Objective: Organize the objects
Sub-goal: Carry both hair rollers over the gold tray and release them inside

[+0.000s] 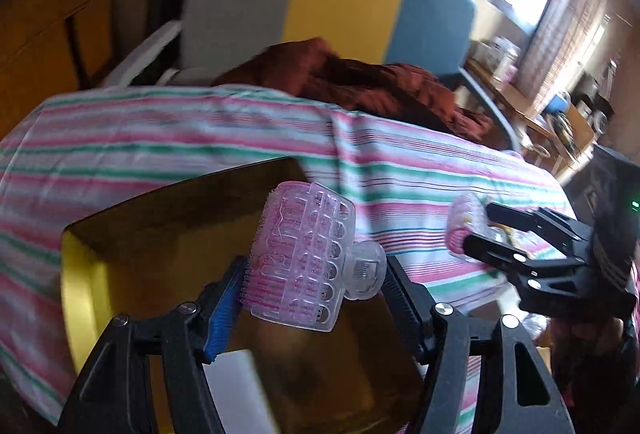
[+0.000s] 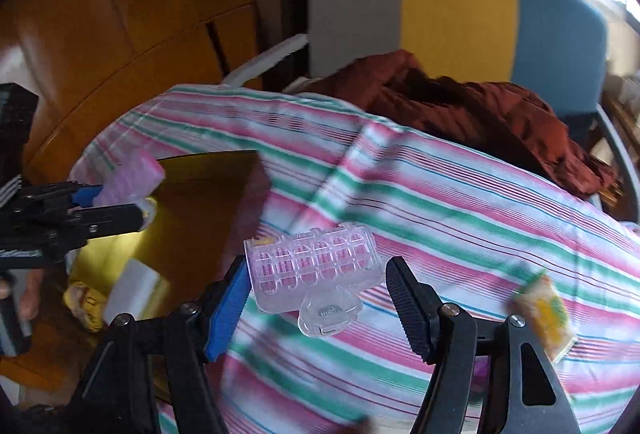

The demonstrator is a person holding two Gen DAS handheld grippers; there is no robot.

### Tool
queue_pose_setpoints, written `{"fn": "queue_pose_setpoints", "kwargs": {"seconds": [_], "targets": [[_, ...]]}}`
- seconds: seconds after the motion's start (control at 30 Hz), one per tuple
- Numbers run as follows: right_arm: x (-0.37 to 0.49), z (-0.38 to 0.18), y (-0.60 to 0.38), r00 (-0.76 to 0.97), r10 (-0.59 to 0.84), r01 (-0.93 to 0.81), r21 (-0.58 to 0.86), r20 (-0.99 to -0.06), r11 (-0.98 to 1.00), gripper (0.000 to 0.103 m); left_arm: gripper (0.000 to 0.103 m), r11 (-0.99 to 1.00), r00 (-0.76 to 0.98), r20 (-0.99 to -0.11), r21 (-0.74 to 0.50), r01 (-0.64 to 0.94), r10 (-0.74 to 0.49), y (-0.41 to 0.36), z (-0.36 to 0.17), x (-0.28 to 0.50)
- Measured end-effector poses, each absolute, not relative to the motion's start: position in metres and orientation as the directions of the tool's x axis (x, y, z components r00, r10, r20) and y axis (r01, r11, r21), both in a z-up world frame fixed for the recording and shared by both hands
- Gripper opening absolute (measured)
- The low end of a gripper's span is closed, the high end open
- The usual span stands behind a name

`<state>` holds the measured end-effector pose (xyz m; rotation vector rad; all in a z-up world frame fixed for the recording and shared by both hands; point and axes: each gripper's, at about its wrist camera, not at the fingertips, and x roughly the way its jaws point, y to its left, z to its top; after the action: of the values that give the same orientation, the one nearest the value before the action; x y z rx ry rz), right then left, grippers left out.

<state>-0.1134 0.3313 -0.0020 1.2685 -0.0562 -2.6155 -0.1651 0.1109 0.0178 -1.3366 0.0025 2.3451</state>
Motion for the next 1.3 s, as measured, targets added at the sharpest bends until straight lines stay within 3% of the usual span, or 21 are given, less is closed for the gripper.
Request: {"fn": "queue_pose_setpoints", "kwargs": {"seconds": [0.23,0.37,0.43,0.47,0.53,0.57,0.9,1.3], "targets": [[-0.156,-0.029,0.226,-0.451,-0.303,0.285,0.186,-0.840,-0.940,0.069,0.068,-0.961,-0.436,-0.863,-0.181,-0.210,0.258,0.035,-0.014,-0.203],[-0.192,-0.043,0.195,-0.430,-0.314,0.200,0.250,-0.846,-0.947,0.070,0.070,-0.971,-0.438,-0.868,-0.187,-0.148,0.234,0.013,-0.026,-0.220],[-0.201,-0.044,0.190,-0.438,-0.328,0.165,0.284,-0.837,-0.945,0.071,0.077,-0.971,-0.456,-0.857,-0.200,-0.134,0.239,0.004,-0.024,-0.221],[-0.203,-0.043,0.187,-0.450,-0.333,0.155,0.295,-0.829,-0.943,0.073,0.078,-0.971,-0.466,-0.852,-0.201,-0.129,0.238,0.000,-0.023,-0.219],[-0.202,-0.040,0.184,-0.467,-0.343,0.137,0.317,-0.815,-0.939,0.086,0.080,-0.968,-0.475,-0.844,-0.217,-0.123,0.249,-0.010,-0.022,-0.217],[-0.202,-0.039,0.184,-0.473,-0.348,0.128,0.327,-0.810,-0.936,0.086,0.080,-0.967,-0.477,-0.842,-0.227,-0.112,0.253,-0.014,-0.020,-0.214],[-0.143,-0.034,0.195,-0.496,-0.315,0.126,0.293,-0.809,-0.948,0.089,0.079,-0.980,-0.599,-0.776,-0.173,-0.100,0.198,-0.036,0.003,-0.143],[-0.074,-0.027,0.195,-0.562,-0.240,0.116,0.212,-0.792,-0.970,0.095,0.078,-0.987,-0.614,-0.773,-0.134,-0.090,0.160,-0.035,-0.003,-0.083]]}}
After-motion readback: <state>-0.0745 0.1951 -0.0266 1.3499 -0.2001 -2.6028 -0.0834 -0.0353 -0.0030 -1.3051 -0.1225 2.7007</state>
